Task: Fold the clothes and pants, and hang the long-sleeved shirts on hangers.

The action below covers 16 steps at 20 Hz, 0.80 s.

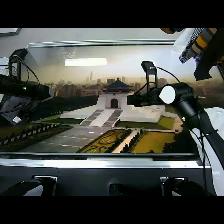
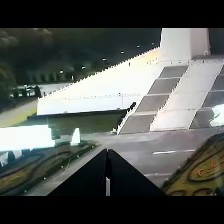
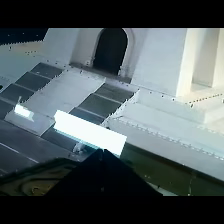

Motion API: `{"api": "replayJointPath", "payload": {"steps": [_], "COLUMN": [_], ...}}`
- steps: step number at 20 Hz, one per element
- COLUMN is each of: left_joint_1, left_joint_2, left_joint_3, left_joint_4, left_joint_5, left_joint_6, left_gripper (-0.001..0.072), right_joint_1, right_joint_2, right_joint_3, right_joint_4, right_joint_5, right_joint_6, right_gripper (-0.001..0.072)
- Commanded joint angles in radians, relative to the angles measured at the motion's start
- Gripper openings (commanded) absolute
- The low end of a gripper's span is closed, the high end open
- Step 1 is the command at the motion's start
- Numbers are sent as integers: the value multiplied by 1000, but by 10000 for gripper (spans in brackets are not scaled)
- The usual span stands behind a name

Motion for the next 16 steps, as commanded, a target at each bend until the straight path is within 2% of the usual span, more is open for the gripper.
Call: {"api": "replayJointPath", "payload": {"steps": [1, 16], "left_joint_1": [-1, -1], "left_joint_2": [1, 0], "left_joint_3": [0, 0], "left_joint_4": [1, 1], "left_joint_5": [0, 9], "left_joint_6": [0, 0], "left_gripper": [22, 22], "right_joint_1": [1, 1], "right_joint_2": [1, 1], "right_joint_3": [0, 0], "right_joint_4": [0, 0], "right_joint_5": [0, 1], "right_joint_6": [-1, -1], "right_gripper": [38, 38]}}
